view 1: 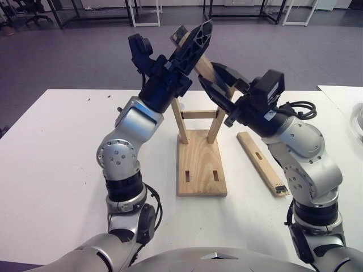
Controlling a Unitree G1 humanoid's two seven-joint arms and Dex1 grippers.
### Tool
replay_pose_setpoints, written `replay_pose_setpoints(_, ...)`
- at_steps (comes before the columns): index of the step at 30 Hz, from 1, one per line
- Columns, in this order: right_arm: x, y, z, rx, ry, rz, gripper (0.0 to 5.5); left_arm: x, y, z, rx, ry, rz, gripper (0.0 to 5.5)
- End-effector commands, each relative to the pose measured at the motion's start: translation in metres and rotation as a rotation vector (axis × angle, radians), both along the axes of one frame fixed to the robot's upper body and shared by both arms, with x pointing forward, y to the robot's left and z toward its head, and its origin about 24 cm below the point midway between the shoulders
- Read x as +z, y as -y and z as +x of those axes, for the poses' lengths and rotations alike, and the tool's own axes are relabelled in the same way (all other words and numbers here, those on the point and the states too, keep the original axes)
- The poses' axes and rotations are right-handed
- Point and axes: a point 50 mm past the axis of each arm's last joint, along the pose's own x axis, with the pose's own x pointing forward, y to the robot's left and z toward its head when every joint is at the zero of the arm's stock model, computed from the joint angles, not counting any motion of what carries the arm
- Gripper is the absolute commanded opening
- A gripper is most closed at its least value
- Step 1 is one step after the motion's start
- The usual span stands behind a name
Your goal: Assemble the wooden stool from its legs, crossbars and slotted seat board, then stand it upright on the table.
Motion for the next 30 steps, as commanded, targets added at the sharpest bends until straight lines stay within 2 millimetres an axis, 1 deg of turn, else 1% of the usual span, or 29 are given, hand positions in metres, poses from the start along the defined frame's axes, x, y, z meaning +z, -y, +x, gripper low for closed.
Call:
replay_pose_setpoints(1,0.000,0.001,0.001,-0.037,0.013,-0.020,1.32,-0.002,-0.003,-0.005,-0.009,-0.004,0.036,2.39)
replay_pose_setpoints(2,0.000,0.002,0.003,-0.051,0.021,-0.034,1.32,-0.004,-0.005,-0.006,-0.003,-0.013,0.050,2.24)
replay_pose_setpoints(3,0.000,0.003,0.004,-0.063,0.027,-0.045,1.32,-0.005,-0.006,-0.006,0.002,-0.019,0.060,1.96)
replay_pose_setpoints(4,0.000,0.004,0.005,-0.075,0.033,-0.058,1.32,-0.005,-0.007,-0.007,0.007,-0.021,0.066,1.86)
replay_pose_setpoints(5,0.000,0.005,0.006,-0.085,0.038,-0.069,1.32,-0.003,-0.008,-0.007,0.009,-0.022,0.070,1.59)
replay_pose_setpoints(7,-0.002,0.004,0.007,-0.093,0.044,-0.082,1.32,0.002,-0.006,-0.006,0.013,-0.021,0.076,1.09)
replay_pose_setpoints(9,-0.003,0.002,0.007,-0.094,0.052,-0.094,1.32,0.007,-0.002,-0.006,0.015,-0.023,0.082,0.79)
replay_pose_setpoints(11,-0.003,0.001,0.007,-0.095,0.059,-0.104,1.32,0.008,0.000,-0.006,0.018,-0.031,0.085,0.47)
replay_pose_setpoints(13,-0.005,0.001,0.006,-0.091,0.060,-0.122,1.32,0.004,0.001,-0.009,0.022,-0.037,0.078,0.41)
replay_pose_setpoints(14,-0.006,0.000,0.006,-0.088,0.056,-0.128,1.69,0.001,0.001,-0.011,0.029,-0.039,0.078,0.41)
replay_pose_setpoints(15,-0.008,0.000,0.006,-0.085,0.049,-0.132,1.74,-0.004,-0.001,-0.015,0.044,-0.042,0.087,0.41)
replay_pose_setpoints(16,-0.010,0.001,0.005,-0.084,0.033,-0.127,1.99,-0.013,-0.006,-0.018,0.083,-0.051,0.120,0.41)
replay_pose_setpoints(17,-0.011,0.002,0.005,-0.085,0.016,-0.118,2.19,-0.022,-0.013,-0.020,0.120,-0.066,0.144,0.41)
replay_pose_setpoints(19,-0.017,0.013,0.004,-0.119,-0.031,-0.104,2.61,-0.037,-0.040,-0.021,0.234,-0.087,0.192,0.41)
replay_pose_setpoints(20,-0.027,0.024,0.006,-0.162,-0.074,-0.113,2.64,-0.049,-0.069,-0.020,0.349,-0.105,0.238,0.41)
replay_pose_setpoints(22,-0.053,0.044,0.008,-0.251,-0.175,-0.127,2.64,-0.074,-0.116,-0.021,0.545,-0.133,0.403,0.40)
replay_pose_setpoints(23,-0.072,0.054,0.010,-0.310,-0.245,-0.130,2.64,-0.087,-0.135,-0.019,0.636,-0.152,0.494,0.40)
replay_pose_setpoints(24,-0.088,0.063,0.013,-0.367,-0.311,-0.120,2.64,-0.099,-0.148,-0.015,0.698,-0.170,0.542,0.40)
replay_pose_setpoints(25,-0.102,0.072,0.015,-0.422,-0.366,-0.107,2.64,-0.110,-0.159,-0.009,0.743,-0.187,0.568,0.40)
replay_pose_setpoints(27,-0.119,0.087,0.022,-0.502,-0.418,-0.103,2.64,-0.131,-0.172,0.000,0.771,-0.234,0.566,0.40)
replay_pose_setpoints(30,-0.134,0.097,0.029,-0.553,-0.453,-0.115,2.64,-0.155,-0.183,0.009,0.773,-0.301,0.564,0.40)
